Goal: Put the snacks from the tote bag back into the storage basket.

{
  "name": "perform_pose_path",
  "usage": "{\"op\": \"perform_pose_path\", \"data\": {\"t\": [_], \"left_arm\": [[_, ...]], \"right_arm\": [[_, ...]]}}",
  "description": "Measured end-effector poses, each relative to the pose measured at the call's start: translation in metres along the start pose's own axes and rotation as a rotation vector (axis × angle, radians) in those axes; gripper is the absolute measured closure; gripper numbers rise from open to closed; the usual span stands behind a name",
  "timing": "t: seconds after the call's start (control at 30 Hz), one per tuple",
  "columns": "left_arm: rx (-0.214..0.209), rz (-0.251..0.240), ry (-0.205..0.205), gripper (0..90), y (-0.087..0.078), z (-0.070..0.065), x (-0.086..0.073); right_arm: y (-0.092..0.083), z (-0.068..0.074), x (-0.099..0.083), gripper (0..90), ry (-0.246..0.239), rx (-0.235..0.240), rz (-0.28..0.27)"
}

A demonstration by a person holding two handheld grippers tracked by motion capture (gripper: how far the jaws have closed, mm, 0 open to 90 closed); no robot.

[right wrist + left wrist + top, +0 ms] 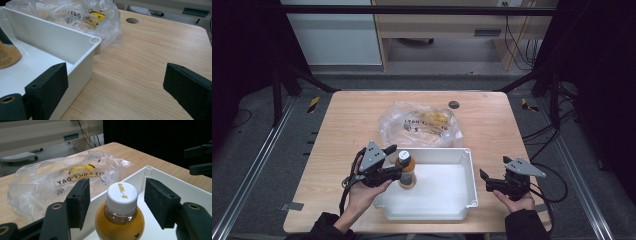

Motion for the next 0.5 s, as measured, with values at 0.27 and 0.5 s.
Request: {"op": "perform_pose_path", "data": {"t": [0.27,0.5], "left_arm": [[-0.002,0.011,0.007,34.0,-0.012,0.007,-0.004],[0.028,0.015,-0.002,32.8,-0.026,0.019,-0.013]], "right_arm": [[0.0,-0.001,0.0,6.0,-0.002,-0.004,-0.001],[0.0,-0.001,0.0,6.0,-0.004,-0.007,0.0]]}}
Point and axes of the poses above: each handheld gripper's, and its own axes: y roughly forward along the jaws, x roughly out of its top, z roughly to its left, the point moved 4 cm from there along y, roughly forward along the jaws, and after that the axes turned 14 degrees about -x, right-handed, at the moved point
